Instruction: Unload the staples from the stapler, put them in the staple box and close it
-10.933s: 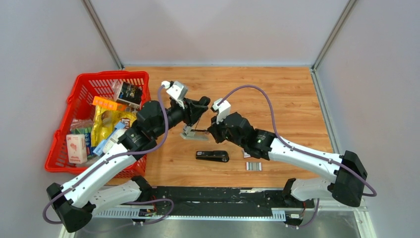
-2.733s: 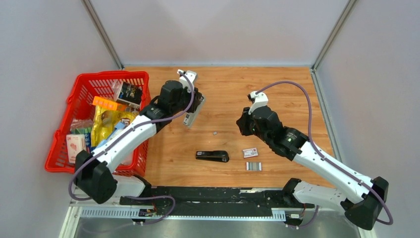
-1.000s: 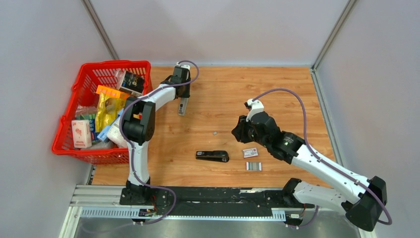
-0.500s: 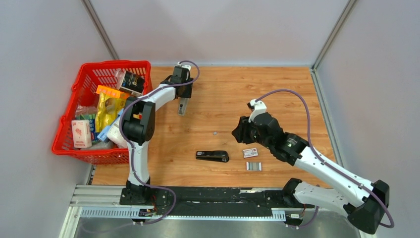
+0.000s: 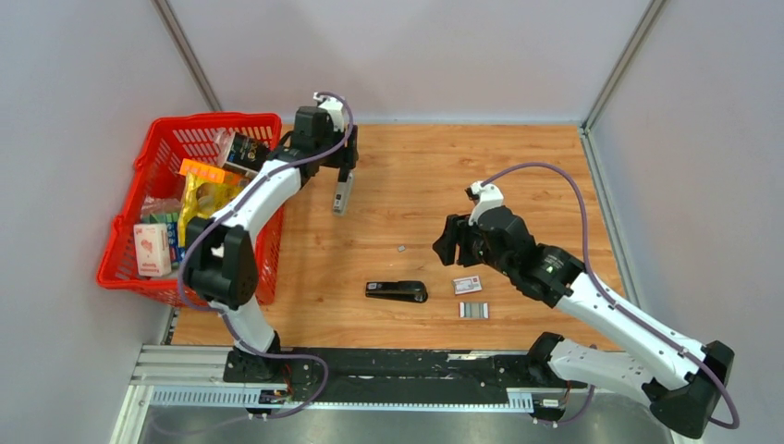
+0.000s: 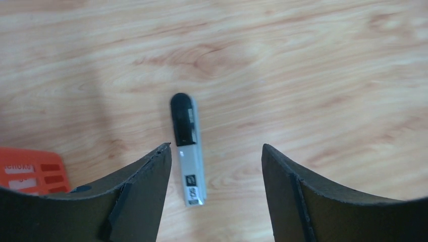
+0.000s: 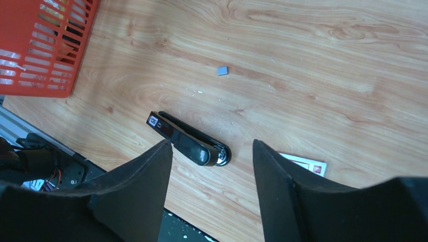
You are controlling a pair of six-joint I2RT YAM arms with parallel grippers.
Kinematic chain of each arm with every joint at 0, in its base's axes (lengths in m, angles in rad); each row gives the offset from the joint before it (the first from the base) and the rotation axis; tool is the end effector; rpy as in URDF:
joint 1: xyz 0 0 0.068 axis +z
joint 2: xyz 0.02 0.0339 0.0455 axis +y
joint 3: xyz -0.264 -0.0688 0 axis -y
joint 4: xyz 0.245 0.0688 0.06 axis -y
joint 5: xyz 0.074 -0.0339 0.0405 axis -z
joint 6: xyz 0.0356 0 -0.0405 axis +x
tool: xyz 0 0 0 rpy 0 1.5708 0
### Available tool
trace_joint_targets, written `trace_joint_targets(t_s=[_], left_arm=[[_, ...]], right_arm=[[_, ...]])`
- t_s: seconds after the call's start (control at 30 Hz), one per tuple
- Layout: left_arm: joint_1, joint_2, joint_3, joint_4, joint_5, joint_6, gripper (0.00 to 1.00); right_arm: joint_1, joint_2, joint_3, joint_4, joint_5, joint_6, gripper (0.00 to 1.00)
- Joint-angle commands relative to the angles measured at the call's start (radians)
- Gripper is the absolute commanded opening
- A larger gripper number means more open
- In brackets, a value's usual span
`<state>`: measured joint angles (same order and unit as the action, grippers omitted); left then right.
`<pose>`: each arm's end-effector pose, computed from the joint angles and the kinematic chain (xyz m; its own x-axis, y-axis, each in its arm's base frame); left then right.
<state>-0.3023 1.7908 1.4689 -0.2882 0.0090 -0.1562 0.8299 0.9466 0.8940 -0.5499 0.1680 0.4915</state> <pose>0.3997 -0.1250 0.2877 -0.5877 0.0203 -0.8088 0.2159 0.9674 -0.1326 0.1417 0.1461 0.3129 -0.6367 -0.0066 -0.7711 -0.3789 0.8736 0.3053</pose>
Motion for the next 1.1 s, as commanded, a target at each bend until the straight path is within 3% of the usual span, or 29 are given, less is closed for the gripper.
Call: trace_joint_targets(t_s=[0.0, 0.2, 0.33, 0.5, 0.67, 1.07], left_arm=[[-0.007, -0.169, -0.082, 0.011, 0.241, -0.009, 0.83], [-0.064, -0.289, -0.186, 0.011, 0.481, 0.026, 0.84], [-0.177, -0.346, -0.235, -0.034, 0.525, 0.092, 0.84], [-0.317, -0.402, -0.274, -0.092, 0.496, 0.155, 0.84], [-0.386, -0.464, -0.341, -0.141, 0.448, 0.213, 0.84], [-0.54, -0.492, -0.547, -0.063, 0.467, 0.348, 0.85]], right_arm=[[0.0, -0.045, 0.071, -0.057, 0.033, -0.053, 0.65], [0.0, -0.071, 0.074, -0.12, 0.044, -0.071, 0.74], [-0.002, -0.1, 0.063, -0.14, 0.041, -0.071, 0.77], [-0.002, -0.123, 0.074, -0.183, 0.028, -0.082, 0.8], [-0.002, -0.153, 0.102, -0.243, 0.019, -0.108, 0.82], [-0.002, -0.193, 0.154, -0.327, -0.123, -0.143, 0.89]])
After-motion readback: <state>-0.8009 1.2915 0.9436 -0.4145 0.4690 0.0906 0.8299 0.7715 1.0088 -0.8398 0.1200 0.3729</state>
